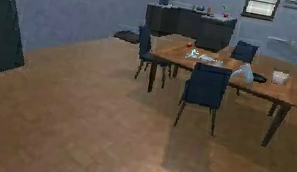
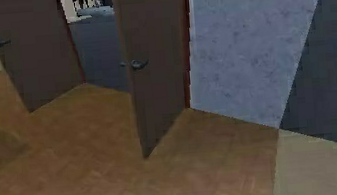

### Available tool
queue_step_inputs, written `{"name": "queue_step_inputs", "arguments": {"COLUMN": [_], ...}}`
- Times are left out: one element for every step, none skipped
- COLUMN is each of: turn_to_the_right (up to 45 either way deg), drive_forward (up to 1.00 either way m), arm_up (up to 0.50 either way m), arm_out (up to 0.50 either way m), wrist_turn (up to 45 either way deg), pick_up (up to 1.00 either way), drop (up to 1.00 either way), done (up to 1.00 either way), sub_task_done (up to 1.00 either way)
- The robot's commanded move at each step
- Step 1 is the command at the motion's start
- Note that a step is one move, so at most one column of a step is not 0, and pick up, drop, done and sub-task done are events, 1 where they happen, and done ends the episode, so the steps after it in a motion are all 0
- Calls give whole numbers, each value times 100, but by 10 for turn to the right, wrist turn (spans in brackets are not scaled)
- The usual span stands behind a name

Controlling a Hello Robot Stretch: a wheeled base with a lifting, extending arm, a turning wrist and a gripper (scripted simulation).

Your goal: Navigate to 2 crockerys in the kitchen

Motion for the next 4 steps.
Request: {"name": "queue_step_inputs", "arguments": {"turn_to_the_right": [360, 0, 0, 0], "drive_forward": [0, 100, 50, 0], "arm_up": [0, 0, 0, 0], "arm_out": [0, 0, 0, 0], "wrist_turn": [0, 0, 0, 0], "pick_up": [0, 0, 0, 0], "drop": [0, 0, 0, 0], "done": [0, 0, 0, 0], "sub_task_done": [0, 0, 0, 100]}}
